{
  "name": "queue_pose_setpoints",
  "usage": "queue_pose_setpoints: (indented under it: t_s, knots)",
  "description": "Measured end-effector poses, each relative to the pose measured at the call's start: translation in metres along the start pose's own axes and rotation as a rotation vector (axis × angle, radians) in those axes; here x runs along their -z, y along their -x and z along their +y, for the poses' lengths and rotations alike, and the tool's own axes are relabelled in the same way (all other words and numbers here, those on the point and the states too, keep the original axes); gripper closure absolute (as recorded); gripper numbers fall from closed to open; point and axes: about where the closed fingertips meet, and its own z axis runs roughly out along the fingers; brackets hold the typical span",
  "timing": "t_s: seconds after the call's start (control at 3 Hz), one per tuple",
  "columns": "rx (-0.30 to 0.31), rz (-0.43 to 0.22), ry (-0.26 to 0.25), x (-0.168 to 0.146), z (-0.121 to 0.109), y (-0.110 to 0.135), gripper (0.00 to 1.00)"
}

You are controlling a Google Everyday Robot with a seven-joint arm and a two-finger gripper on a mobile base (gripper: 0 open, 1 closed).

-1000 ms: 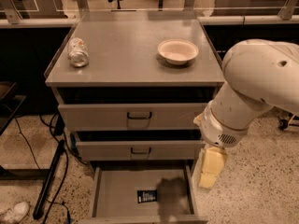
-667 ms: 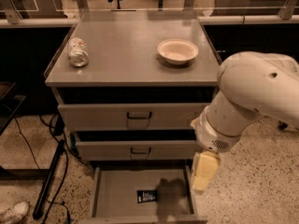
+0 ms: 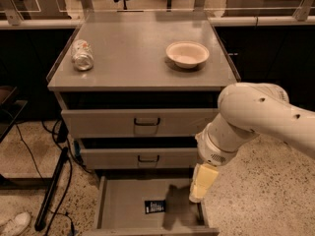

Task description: Pick rxbar blueberry from bottom drawer and place on counter

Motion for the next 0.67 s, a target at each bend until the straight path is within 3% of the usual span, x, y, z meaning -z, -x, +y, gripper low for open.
queue_pose_setpoints:
  t_s: [0.33,0.67]
  knots:
    - [-0.005,0.004,0.015,-0.027,-0.007,-0.005,0.00]
    - [-0.008,-0.030,0.006,-0.083,-0.036,-0.039,0.00]
